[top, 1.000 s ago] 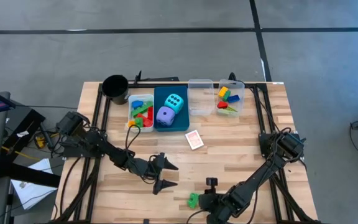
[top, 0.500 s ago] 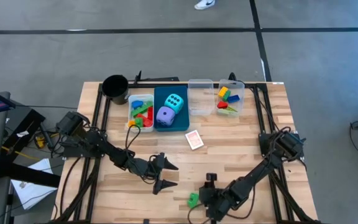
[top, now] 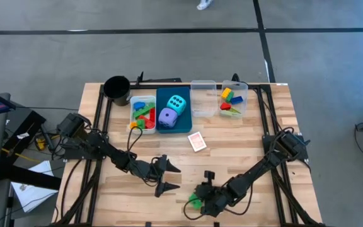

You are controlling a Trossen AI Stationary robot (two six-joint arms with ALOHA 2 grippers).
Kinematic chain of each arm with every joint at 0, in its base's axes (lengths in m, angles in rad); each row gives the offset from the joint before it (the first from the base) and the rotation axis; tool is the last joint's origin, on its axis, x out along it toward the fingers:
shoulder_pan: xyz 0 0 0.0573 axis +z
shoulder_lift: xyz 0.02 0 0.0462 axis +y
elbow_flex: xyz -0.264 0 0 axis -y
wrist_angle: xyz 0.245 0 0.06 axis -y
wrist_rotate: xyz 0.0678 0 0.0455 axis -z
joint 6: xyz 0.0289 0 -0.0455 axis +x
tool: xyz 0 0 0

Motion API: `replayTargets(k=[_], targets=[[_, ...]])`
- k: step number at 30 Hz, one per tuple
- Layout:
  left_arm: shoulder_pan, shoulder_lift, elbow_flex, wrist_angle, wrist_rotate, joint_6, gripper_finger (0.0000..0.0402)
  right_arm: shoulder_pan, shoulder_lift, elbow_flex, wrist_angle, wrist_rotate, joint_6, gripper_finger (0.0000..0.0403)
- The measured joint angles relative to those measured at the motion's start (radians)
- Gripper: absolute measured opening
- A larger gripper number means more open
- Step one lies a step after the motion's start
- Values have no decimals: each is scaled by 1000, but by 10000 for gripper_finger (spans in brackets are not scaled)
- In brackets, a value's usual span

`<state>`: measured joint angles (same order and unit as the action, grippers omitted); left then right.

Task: Pick & Place Toys
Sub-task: Put the large green game piece into the white bin

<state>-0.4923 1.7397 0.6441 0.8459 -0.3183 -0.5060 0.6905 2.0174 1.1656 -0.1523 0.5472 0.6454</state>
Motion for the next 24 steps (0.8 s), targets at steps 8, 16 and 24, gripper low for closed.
replayTargets(k=[8, 16, 24], targets=[[0, 0, 0, 0, 0, 0, 356, 1, 0, 0, 28, 36, -1, 4], [0, 0, 0, 0, -1, 0, 356, 7, -1, 0, 29, 55, 10, 14], [0, 0, 0, 0, -5, 0, 356, 17, -3, 68, 43, -16, -8, 15]])
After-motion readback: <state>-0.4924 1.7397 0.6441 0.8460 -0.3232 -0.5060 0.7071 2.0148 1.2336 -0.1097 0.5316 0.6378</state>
